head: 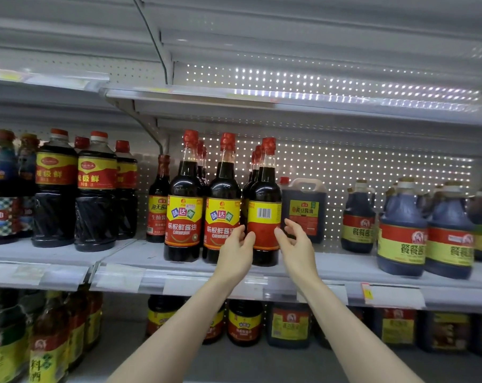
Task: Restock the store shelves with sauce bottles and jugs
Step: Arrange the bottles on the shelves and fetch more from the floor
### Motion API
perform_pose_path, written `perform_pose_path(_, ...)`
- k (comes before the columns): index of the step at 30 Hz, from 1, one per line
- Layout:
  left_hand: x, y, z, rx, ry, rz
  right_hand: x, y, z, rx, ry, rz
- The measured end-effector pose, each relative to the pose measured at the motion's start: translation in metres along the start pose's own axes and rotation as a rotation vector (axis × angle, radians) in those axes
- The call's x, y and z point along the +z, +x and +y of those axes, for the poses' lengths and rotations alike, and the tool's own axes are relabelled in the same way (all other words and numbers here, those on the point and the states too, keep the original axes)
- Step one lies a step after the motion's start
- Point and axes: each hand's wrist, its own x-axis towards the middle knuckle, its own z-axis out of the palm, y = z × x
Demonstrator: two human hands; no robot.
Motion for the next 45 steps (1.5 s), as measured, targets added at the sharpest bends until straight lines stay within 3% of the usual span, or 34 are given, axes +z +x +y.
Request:
perform_pose_path(9,0.021,0.022,0.015,-0.072,-0.143,-0.049,0.0,0.012,0.006,-0.03,-0.037,-0.162)
perform_pose_path(15,0.022,0.028,0.004,-0.055,-0.062,-0.056,-0.005,0.018,0.016,-0.049,-0.08,-0.199)
perform_pose_path(26,0.009,0.001,0.005,0.024,0.124,-0.029,0.0,0.028,0.008,0.04,0.076,-0.282)
perform_pose_path(33,0.018,-0.002,0.003,-0.02,0.046,0.077,0.003,0.018,0.015,-0.053,0.001,-0.142)
perform_pose_path(45,0.017,0.01,0.0,-0.036,0.071,-0.007,0.002,0.024,0.02,-0.016,-0.023,-0.194)
